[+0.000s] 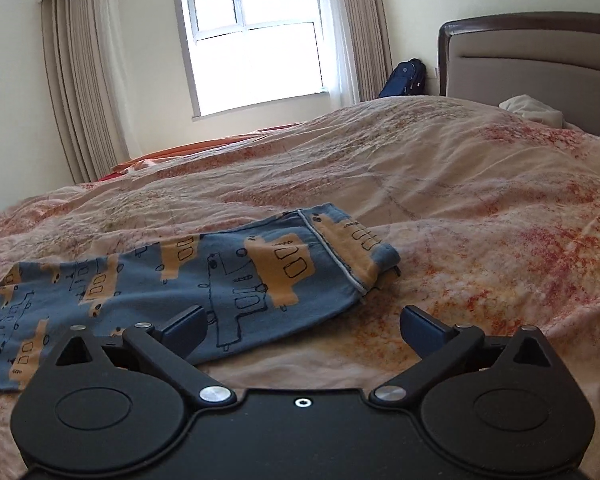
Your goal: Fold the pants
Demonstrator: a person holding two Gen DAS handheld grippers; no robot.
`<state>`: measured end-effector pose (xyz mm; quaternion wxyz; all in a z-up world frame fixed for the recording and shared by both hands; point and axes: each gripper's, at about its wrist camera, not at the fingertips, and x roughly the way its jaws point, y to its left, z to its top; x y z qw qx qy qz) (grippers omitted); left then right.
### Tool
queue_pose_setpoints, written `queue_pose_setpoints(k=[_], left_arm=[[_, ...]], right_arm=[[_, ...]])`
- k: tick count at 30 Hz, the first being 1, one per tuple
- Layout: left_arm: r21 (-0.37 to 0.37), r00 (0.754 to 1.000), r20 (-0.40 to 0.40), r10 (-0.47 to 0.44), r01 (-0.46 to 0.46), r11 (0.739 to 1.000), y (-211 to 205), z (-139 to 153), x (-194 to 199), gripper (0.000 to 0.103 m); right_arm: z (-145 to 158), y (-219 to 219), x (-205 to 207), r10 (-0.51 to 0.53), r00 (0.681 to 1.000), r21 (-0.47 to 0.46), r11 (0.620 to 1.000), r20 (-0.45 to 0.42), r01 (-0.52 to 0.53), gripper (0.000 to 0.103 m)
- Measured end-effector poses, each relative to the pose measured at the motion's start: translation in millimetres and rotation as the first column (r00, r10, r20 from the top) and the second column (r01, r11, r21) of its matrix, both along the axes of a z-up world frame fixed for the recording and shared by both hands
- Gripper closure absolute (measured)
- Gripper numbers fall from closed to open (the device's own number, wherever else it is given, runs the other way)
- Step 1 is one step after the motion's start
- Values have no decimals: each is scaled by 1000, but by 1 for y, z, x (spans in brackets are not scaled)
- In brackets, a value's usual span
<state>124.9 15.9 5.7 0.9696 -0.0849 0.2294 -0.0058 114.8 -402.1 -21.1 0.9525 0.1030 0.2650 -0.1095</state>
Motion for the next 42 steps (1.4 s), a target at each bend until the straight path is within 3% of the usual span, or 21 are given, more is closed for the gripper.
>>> queue_pose_setpoints(k=[3, 6, 8, 14, 18, 21, 23, 26, 31, 32, 35, 38, 42], left_arm=[[-38, 993, -6, 120, -120, 992, 37, 1, -4, 0], [-44, 961, -40, 275, -277, 960, 70, -4, 1, 0], [-67, 946, -59, 320, -324, 944, 88, -7, 6, 0], [-200, 954, -107, 279, -295, 934, 125, -19, 29, 0], [-318, 951, -134, 279, -308, 897, 137, -31, 35, 0], [-364, 957, -106, 268, -288, 886, 141, -33, 32, 1], [-432, 956, -78, 282, -288, 855, 145, -32, 26, 2], [-486, 949, -76, 306, -303, 820, 149, -30, 22, 16], [-488, 950, -108, 294, -308, 817, 148, -28, 25, 37], [-477, 946, -118, 303, -322, 818, 147, -29, 25, 45], [-447, 929, -153, 337, -369, 815, 148, -29, 24, 87], [-456, 931, -124, 343, -361, 814, 151, -21, 13, 89], [-387, 939, -39, 343, -330, 861, 142, -2, 0, 89]], right_arm=[[2, 33, 0, 36, 999, -44, 998, 1, -35, 1], [3, 62, 5, 98, 995, -39, 995, 19, -97, 1], [1, 84, 13, 131, 991, -35, 991, 33, -130, 1], [-7, 140, 31, 209, 978, -50, 977, 25, -207, 1], [-24, 167, 41, 254, 966, -134, 957, -52, -259, 0], [-34, 173, 38, 254, 967, -183, 949, -34, -256, 0], [-39, 173, 37, 255, 967, -185, 949, -23, -255, 0], [-43, 171, 35, 258, 966, -178, 951, -1, -254, 0], [-46, 166, 31, 261, 965, -163, 954, 31, -253, 0], [-46, 166, 31, 262, 965, -160, 954, 35, -253, 0], [-47, 165, 29, 262, 964, -155, 955, 47, -253, 0], [-48, 165, 29, 264, 963, -152, 955, 53, -253, 0], [-48, 164, 27, 265, 962, -150, 955, 59, -254, 0]])
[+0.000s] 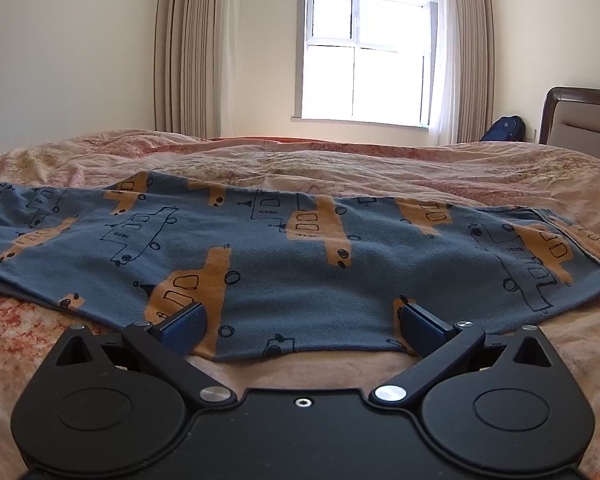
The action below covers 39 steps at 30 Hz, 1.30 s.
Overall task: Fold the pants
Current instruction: 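Pinch a corner of the pants with the left gripper and lift it, then lower the corner onto the pants and open the left gripper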
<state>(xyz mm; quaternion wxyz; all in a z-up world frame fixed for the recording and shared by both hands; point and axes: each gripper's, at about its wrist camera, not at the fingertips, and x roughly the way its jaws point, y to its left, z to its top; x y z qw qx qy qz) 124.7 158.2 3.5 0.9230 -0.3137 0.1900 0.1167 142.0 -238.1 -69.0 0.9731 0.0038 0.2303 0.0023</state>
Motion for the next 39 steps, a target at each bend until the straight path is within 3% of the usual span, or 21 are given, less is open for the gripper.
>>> queue_pose_setpoints(k=[7, 8, 10, 12, 15, 18, 22, 27, 31, 34, 36, 39], left_arm=[[45, 996, -86, -6, 10, 999, 0, -19, 10, 87], [37, 996, -93, -14, 17, 999, 1, -23, 11, 82], [32, 994, -106, 3, 1, 999, 3, -23, 8, 60], [18, 993, -114, 23, -21, 1000, 4, -21, 2, 28], [-4, 992, -123, 17, -18, 1000, -1, -20, -7, 15], [52, 988, -138, 71, -64, 997, -18, -15, -21, 5], [162, 991, -119, 66, -46, 986, -48, -1, -29, 2], [252, 995, -63, -79, 93, 963, -88, 15, -5, 0], [328, 964, -132, -229, 261, 908, -122, 10, 44, 1], [337, 941, -205, -270, 327, 883, -139, -9, 70, 1], [327, 929, -253, -271, 346, 879, -142, -24, 74, 1], [355, 922, -239, -306, 376, 856, -142, -37, 62, 1]], right_arm=[[0, -2, -1, 3, 1000, 7, 1000, 5, -3, 0], [0, -2, -1, 3, 1000, 8, 1000, 6, -3, 0], [0, -2, -1, 3, 1000, 7, 1000, 6, -3, 0], [0, -2, -1, 3, 1000, 8, 1000, 7, -3, 0], [-1, -2, -1, 2, 1000, 5, 1000, 9, -2, 0], [-1, -2, -1, 2, 1000, 7, 1000, 11, -2, 0], [-2, -3, -2, 3, 1000, 16, 1000, 15, -3, 0], [-2, -3, -2, 3, 1000, 20, 1000, 19, -3, 0], [-2, -4, -2, 3, 1000, 19, 1000, 18, -3, 0], [-1, -4, -2, 4, 1000, 27, 1000, 17, -5, 0], [0, -6, -3, 8, 1000, 40, 999, 17, -9, 0], [6, -12, -3, 21, 1000, 77, 997, 5, -21, 0]])
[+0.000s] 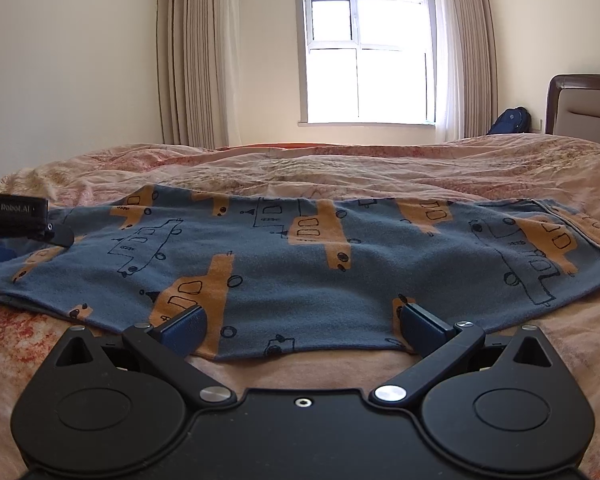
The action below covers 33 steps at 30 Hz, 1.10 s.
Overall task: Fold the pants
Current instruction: 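Lower the corner onto the pants and open the left gripper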
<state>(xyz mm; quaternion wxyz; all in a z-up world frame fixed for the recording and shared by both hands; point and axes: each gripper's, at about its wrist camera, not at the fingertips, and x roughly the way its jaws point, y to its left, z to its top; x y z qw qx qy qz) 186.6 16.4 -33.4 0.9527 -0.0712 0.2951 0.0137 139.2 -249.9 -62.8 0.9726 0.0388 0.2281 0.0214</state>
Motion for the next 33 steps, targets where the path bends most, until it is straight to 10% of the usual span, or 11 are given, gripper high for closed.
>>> queue_pose_setpoints(k=[10, 16, 21, 33], left_arm=[[67, 999, 23, -44, 43, 997, -6, -10, -20, 1], [60, 997, 48, -54, 51, 997, -3, -13, -24, 1], [69, 997, 52, -53, 49, 996, -4, -15, -24, 1], [72, 997, 46, -55, 51, 996, -2, -14, -22, 1]], right_arm=[[52, 22, 66, 182, 983, -51, 982, 4, -181, 0], [58, 66, 162, 397, 916, -129, 907, -55, -401, 0], [44, 100, 219, 548, 824, -15, 831, -144, -556, 0], [49, 68, 221, 336, 937, -148, 926, -97, -347, 0]])
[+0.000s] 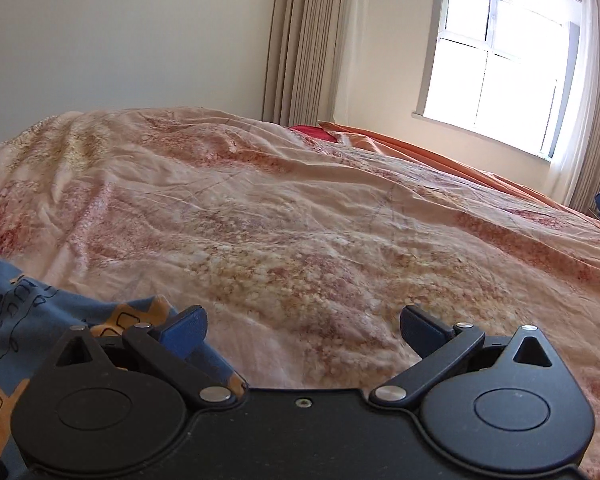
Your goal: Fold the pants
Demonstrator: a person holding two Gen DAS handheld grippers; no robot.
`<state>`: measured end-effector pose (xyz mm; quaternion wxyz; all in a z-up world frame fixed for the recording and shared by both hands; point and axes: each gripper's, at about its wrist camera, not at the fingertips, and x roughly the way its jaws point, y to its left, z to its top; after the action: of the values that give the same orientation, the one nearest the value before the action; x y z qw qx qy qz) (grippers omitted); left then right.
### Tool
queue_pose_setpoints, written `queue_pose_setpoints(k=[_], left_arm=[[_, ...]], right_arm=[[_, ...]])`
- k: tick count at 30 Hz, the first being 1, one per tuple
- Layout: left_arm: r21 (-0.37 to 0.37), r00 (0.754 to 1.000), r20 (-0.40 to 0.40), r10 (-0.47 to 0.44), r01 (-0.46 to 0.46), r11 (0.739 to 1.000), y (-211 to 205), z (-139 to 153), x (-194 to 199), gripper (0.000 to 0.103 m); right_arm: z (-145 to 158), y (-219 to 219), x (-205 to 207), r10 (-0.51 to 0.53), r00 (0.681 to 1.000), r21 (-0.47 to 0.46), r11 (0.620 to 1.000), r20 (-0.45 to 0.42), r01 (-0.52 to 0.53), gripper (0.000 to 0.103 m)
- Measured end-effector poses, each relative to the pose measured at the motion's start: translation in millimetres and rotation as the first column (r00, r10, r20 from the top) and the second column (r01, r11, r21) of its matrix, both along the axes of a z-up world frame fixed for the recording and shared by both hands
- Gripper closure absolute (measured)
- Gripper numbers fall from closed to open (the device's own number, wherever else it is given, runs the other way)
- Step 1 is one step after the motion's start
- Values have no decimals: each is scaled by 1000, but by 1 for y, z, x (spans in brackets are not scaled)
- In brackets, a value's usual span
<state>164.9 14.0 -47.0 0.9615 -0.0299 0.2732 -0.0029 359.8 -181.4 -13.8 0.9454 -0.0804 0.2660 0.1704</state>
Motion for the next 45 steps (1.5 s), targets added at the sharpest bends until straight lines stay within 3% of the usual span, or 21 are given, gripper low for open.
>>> queue_pose_setpoints(k=[10, 13, 16, 19, 22, 27, 31, 34, 37, 45], left_arm=[[31, 1000, -2, 4, -4, 1000, -5, 0, 1, 1], [32, 1000, 1, 4, -4, 999, -5, 0, 1, 1], [33, 1000, -5, 6, -5, 999, -6, 4, -2, 1], [39, 999, -24, 27, -26, 999, -10, 17, -3, 0], [-15, 1000, -17, -9, 9, 1000, -20, 32, -2, 0], [-42, 990, -22, -138, 137, 990, -69, 39, 15, 0], [-68, 971, -33, -238, 235, 970, -114, 35, 33, 0], [-123, 958, -40, -283, 277, 953, -137, 32, 45, 0], [-158, 945, -57, -322, 310, 937, -156, 27, 56, 0], [-57, 937, -62, -343, 339, 939, -178, 2, 56, 0]], right_arm=[[-15, -103, -148, -153, 987, 1, 988, -44, 154, 0], [-24, -125, -171, -240, 968, 10, 970, -71, 241, 0], [-27, -150, -193, -301, 950, 93, 947, -79, 308, 0], [-22, -166, -211, -333, 942, 111, 935, -53, 337, 0], [-11, -190, -230, -354, 935, 140, 925, -12, 352, 0], [-8, -234, -241, -433, 901, 226, 875, -32, 428, 0], [-14, -260, -237, -433, 896, 294, 847, -100, 443, 0], [-20, -278, -230, -416, 891, 391, 801, -180, 453, 0], [-24, -288, -227, -412, 890, 455, 766, -194, 454, 0], [-25, -293, -220, -471, 862, 530, 690, -188, 493, 6]])
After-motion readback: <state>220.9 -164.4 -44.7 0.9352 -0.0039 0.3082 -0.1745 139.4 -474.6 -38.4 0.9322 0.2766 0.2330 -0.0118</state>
